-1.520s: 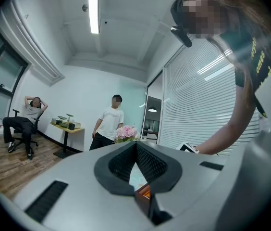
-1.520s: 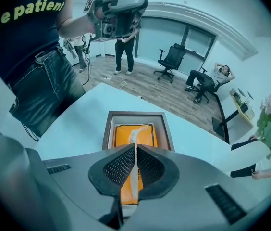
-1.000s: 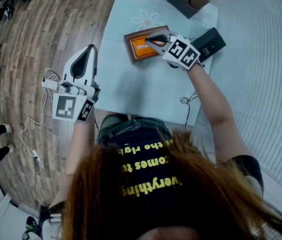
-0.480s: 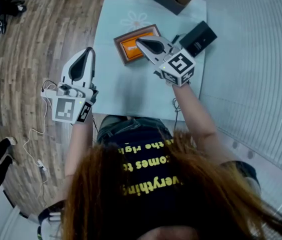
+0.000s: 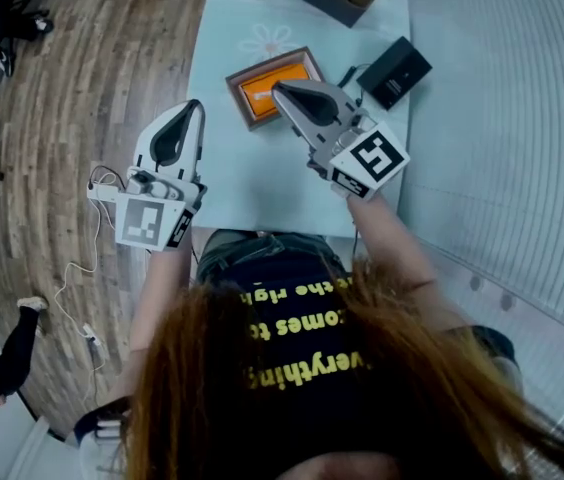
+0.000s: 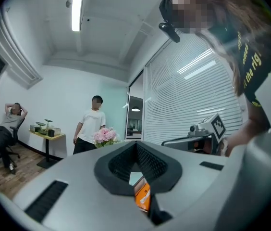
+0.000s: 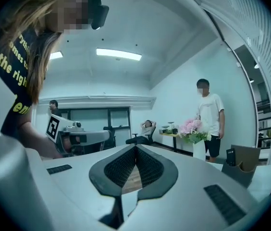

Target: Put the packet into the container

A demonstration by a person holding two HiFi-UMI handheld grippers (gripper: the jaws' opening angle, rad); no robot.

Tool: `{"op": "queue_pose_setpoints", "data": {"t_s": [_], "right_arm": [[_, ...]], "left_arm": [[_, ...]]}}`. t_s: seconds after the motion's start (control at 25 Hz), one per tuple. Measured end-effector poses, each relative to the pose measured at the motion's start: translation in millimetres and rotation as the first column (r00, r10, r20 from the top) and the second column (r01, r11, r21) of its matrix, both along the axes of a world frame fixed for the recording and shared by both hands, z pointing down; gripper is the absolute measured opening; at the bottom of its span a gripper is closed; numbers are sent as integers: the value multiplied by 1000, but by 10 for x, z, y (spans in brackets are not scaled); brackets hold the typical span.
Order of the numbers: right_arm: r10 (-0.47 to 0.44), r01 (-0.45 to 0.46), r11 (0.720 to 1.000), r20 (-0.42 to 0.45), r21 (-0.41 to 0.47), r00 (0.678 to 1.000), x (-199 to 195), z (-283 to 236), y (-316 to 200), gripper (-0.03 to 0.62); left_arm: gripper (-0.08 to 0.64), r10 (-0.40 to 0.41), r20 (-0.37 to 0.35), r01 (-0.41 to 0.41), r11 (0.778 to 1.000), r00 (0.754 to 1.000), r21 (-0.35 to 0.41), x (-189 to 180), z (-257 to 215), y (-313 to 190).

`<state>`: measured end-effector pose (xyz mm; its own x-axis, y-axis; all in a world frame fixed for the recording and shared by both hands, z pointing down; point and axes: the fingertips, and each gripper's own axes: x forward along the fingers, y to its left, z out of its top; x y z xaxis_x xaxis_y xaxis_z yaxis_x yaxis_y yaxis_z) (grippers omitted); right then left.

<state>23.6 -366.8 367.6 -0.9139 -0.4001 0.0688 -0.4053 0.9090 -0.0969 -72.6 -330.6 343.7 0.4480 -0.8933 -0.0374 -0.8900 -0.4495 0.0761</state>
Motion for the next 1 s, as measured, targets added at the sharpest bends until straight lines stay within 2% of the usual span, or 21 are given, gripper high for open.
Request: {"op": "queue_pose_setpoints", "data": {"t_s": [0.12, 0.4, 1.0], "right_arm": [[-3, 3, 1000, 22, 17, 1000, 23, -82, 102, 23], [78, -81, 996, 91, 25, 993, 207, -253, 100, 23], [90, -96, 993, 95, 64, 991, 248, -393, 144, 23]], "left_arm": [[2, 13, 2, -13, 1000, 1000, 0, 51, 18, 11], [2, 46, 4, -46, 999, 999, 16, 186, -29, -2], [2, 84, -8, -84, 996, 996, 20, 400, -65, -19]]}}
